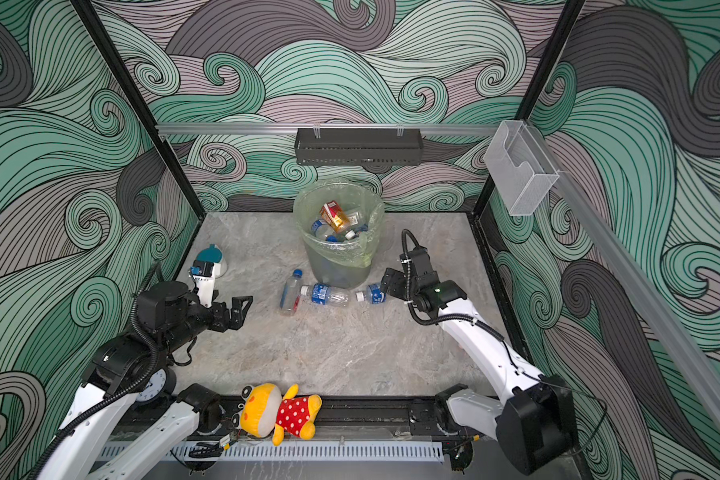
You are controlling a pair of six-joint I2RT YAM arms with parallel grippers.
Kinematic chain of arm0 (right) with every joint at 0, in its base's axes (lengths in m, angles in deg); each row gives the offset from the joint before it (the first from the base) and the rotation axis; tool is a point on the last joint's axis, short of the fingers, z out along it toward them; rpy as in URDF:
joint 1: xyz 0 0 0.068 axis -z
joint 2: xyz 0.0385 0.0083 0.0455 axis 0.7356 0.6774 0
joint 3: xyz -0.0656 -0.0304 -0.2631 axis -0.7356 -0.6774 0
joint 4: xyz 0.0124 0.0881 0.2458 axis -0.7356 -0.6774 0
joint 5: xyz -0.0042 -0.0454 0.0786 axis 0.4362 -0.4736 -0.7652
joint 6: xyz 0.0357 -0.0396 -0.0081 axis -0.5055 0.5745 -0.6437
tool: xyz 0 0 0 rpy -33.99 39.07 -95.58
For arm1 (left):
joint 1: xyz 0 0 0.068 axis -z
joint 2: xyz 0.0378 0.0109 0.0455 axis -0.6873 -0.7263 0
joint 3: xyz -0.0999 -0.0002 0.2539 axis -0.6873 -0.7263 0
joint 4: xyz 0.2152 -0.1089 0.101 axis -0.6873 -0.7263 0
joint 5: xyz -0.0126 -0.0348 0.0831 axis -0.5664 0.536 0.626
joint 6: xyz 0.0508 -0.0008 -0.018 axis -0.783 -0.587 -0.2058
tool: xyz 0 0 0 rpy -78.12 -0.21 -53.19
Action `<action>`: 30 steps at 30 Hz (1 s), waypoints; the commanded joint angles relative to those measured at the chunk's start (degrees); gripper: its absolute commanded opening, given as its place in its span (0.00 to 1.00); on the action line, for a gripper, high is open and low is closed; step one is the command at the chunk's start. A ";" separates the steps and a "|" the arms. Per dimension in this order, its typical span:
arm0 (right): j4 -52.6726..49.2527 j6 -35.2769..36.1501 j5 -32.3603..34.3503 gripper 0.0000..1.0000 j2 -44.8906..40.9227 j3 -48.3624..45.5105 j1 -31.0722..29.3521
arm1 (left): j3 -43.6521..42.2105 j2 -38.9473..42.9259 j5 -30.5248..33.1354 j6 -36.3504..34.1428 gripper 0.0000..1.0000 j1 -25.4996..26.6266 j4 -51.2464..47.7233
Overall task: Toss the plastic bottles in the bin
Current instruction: 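Lower the right gripper onto the blue-label water bottle beside the bin and close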
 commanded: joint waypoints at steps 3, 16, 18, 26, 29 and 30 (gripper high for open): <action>4.95 -8.43 -0.42 0.93 4.08 -0.43 0.24 | -1.11 1.56 3.07 -0.51 0.99 -0.36 -3.22; 8.25 -15.76 3.96 0.93 16.08 1.19 0.19 | -4.24 4.67 1.43 0.57 0.99 -0.38 -1.77; 10.00 -17.35 5.02 0.93 17.92 1.43 0.16 | -4.89 5.19 1.24 1.10 0.99 -0.39 -1.41; 12.78 -17.77 5.45 0.92 24.27 3.92 0.19 | -5.37 6.13 0.27 0.84 0.99 -0.37 -0.97; 13.08 -17.36 5.89 0.91 26.82 4.94 0.24 | -5.24 5.91 0.25 0.79 0.99 -0.36 -0.97; 13.16 -17.15 5.98 0.90 27.68 5.29 0.24 | -5.18 5.91 0.18 0.79 0.99 -0.36 -0.96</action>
